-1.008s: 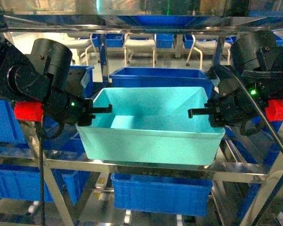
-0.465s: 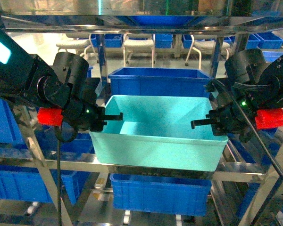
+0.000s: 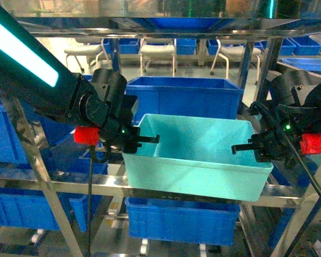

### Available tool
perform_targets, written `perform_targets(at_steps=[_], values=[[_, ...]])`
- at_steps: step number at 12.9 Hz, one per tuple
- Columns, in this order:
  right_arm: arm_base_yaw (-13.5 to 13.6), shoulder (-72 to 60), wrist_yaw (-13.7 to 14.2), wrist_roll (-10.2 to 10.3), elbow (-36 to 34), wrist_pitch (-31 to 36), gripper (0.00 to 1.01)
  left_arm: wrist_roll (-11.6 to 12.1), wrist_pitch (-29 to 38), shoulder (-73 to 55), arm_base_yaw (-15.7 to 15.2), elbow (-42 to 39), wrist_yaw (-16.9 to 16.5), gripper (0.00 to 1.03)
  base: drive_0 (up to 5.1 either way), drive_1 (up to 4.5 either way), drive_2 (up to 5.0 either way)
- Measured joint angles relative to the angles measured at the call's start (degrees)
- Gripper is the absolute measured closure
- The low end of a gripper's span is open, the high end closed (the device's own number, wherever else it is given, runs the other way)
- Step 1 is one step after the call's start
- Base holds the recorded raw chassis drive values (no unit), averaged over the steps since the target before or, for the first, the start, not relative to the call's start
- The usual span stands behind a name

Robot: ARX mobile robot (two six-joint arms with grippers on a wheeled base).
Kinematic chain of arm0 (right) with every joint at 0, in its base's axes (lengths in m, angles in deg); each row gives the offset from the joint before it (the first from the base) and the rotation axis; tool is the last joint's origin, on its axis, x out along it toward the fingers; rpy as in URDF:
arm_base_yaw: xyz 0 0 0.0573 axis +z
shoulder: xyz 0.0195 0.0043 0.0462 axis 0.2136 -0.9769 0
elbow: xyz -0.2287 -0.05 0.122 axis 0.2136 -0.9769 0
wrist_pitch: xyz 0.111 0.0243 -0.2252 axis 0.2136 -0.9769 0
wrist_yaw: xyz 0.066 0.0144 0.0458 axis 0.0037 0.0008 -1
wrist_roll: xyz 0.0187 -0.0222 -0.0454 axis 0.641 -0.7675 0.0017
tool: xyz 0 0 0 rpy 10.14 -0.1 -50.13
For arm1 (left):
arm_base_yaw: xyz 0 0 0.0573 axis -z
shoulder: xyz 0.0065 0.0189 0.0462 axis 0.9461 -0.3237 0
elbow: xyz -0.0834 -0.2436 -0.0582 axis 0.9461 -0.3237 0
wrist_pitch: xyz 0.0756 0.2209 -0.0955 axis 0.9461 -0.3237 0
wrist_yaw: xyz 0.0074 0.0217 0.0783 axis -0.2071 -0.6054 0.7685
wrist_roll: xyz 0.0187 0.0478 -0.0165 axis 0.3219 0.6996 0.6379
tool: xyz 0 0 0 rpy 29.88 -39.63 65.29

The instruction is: Organize blue bins on left shelf correctly

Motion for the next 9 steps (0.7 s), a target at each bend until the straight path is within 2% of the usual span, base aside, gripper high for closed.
perform_targets(at_steps=[3, 5, 9], values=[[-0.7, -0.6, -0.6, -0.1, 2.3, -1.8, 0.99, 0.2, -3.0, -3.5, 0.3, 6.3, 0.2, 1.01, 0.0, 0.0, 0.0], [-0.7, -0.9, -1.5, -0.4, 3.4, -2.4, 0.99, 0.1, -4.0, -3.7, -0.1, 7.1, 0.5, 1.01, 0.0, 0.0, 0.0], [1.2, -0.9, -3.1, -0.7, 5.7, -2.5, 0.99, -0.2, -4.8, -3.7, -1.9, 8.0, 0.8, 1.01, 0.0, 0.0, 0.0]])
